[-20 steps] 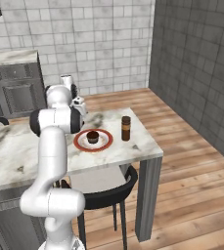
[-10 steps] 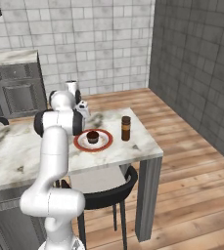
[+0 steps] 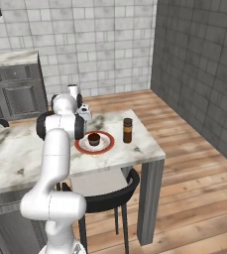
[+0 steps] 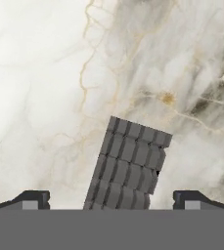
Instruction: Take the cinnamon bottle from the cabinet and place it on the dining table, next to the plate with the cupcake. Then take the chocolate from the dining counter and place it on the cupcake plate.
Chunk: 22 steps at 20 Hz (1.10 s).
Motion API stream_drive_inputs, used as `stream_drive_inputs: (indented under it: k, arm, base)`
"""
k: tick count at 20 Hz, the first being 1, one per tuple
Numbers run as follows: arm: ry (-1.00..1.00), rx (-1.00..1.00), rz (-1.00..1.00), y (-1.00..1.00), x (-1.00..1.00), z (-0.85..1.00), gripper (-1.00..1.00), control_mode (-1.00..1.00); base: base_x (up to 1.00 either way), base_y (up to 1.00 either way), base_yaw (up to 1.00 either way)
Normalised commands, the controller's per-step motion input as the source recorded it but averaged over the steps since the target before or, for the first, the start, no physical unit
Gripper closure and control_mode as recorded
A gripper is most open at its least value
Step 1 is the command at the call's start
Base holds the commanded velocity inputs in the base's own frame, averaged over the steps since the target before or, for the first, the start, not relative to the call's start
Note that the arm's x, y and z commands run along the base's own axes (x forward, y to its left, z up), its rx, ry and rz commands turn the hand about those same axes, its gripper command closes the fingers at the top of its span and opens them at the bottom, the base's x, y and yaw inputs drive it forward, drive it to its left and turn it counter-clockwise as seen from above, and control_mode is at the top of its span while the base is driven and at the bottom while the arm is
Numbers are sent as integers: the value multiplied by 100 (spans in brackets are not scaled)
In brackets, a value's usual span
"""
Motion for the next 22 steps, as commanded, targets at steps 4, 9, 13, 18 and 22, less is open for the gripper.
stream_drive_inputs:
  k: [4, 9, 13, 18, 22]
  arm:
    - [0, 0, 11, 0, 0, -24, -100, -100]
    - [0, 0, 10, -1, 6, -27, -100, -100]
    - [0, 0, 7, 0, 14, -27, -100, -100]
    - [1, 1, 6, -4, 9, -27, 100, -100]
    - [16, 6, 1, -8, -2, -32, 100, -100]
  base:
    - [0, 0, 0]
    - [0, 0, 0]
    - [0, 0, 0]
    - [0, 0, 0]
    - [0, 0, 0]
